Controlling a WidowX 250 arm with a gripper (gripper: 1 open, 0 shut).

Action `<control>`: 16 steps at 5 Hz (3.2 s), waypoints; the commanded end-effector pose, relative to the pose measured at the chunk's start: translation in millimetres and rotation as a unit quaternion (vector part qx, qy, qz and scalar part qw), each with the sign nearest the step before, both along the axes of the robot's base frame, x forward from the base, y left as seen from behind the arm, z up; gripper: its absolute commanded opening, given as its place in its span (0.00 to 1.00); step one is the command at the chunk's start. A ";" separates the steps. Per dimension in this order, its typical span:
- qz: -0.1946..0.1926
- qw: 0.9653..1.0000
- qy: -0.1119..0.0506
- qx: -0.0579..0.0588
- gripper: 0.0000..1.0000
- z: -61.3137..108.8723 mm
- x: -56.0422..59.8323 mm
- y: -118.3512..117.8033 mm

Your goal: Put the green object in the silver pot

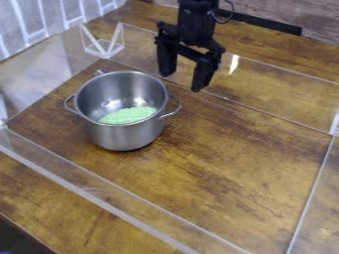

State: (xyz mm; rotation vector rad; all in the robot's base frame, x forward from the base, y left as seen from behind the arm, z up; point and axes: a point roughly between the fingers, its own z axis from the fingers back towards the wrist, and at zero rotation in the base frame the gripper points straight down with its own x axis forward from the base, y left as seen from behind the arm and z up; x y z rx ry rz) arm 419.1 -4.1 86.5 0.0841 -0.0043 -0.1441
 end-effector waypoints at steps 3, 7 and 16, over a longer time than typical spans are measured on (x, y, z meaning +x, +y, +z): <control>-0.034 0.999 -0.042 -0.004 1.00 21.4 3.3 -5.2; 0.035 0.998 -0.043 -0.012 1.00 36.8 7.3 -21.5; 0.083 0.996 0.007 -0.004 1.00 49.4 -6.5 5.4</control>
